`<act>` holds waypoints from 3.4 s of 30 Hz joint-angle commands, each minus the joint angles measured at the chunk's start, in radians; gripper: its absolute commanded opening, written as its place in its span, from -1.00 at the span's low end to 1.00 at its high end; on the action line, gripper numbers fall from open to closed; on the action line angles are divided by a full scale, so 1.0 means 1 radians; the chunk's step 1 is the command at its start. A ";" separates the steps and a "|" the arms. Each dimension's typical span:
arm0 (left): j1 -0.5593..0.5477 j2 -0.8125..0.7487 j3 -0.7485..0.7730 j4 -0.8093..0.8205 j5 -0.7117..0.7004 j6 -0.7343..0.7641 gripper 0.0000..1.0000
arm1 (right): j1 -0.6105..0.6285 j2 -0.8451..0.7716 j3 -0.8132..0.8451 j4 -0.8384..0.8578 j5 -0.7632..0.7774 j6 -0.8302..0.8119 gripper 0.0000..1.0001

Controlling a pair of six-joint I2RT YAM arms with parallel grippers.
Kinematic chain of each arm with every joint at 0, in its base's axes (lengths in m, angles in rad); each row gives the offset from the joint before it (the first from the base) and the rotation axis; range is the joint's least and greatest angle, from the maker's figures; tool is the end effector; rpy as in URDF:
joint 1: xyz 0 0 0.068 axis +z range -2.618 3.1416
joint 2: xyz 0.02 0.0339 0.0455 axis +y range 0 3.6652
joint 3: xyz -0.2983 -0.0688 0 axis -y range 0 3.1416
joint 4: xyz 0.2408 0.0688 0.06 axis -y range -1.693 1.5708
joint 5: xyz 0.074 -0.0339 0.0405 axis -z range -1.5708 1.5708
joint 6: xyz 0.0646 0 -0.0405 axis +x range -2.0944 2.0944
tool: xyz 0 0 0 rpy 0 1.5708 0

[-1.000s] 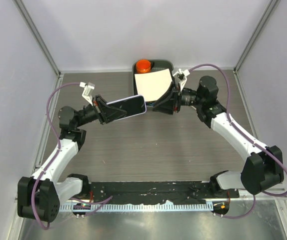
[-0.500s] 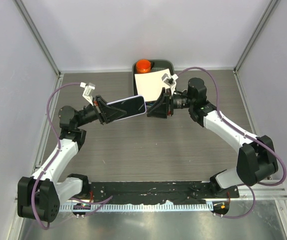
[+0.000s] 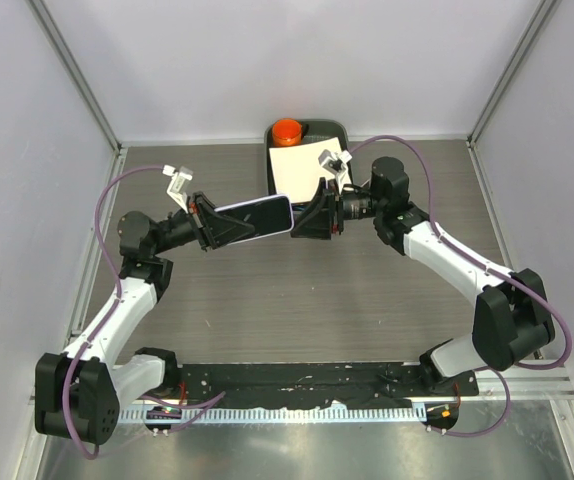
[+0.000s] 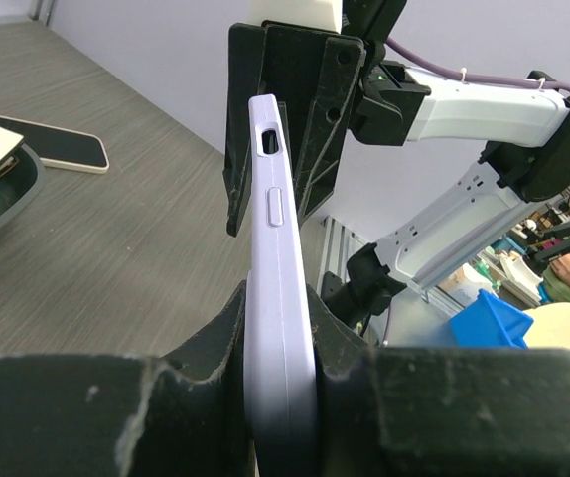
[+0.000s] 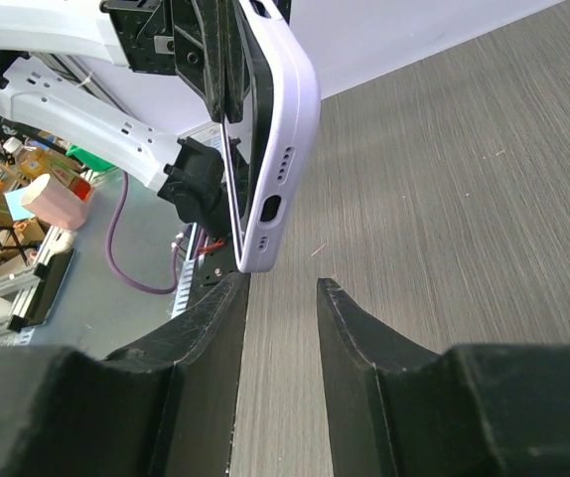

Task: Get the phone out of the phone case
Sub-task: Remove the phone case from the phone.

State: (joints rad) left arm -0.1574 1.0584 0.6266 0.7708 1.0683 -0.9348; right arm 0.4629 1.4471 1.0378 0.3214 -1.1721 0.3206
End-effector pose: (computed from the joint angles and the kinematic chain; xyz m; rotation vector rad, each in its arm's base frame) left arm 0.2051 -0.0899 0.3622 0.4854 1.5287 -1.5252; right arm 0.2657 0.1991 0.3600 -1.0709 1.5084 1.5225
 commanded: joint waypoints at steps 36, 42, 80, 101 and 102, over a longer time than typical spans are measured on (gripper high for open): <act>-0.011 -0.018 0.041 0.056 0.024 -0.004 -0.99 | 0.029 -0.011 -0.078 0.337 -0.032 0.195 -0.24; -0.011 -0.017 0.041 0.056 0.024 -0.007 -1.00 | 0.031 -0.005 -0.078 0.341 -0.031 0.192 -0.47; -0.093 0.087 0.100 -0.119 0.171 0.005 -1.00 | 0.049 -0.191 -0.237 0.882 -0.080 0.389 -0.91; -0.152 0.155 0.194 -0.341 0.251 -0.015 -1.00 | 0.045 -0.225 -0.225 0.760 -0.051 0.272 -0.92; -0.154 0.155 0.194 -0.344 0.249 -0.015 -1.00 | 0.040 -0.225 -0.225 0.749 -0.044 0.261 -0.93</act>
State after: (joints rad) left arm -0.2832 1.1793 0.8204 0.5465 1.3064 -0.9924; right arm 0.4862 1.2888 0.7567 0.9787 -1.3197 0.6449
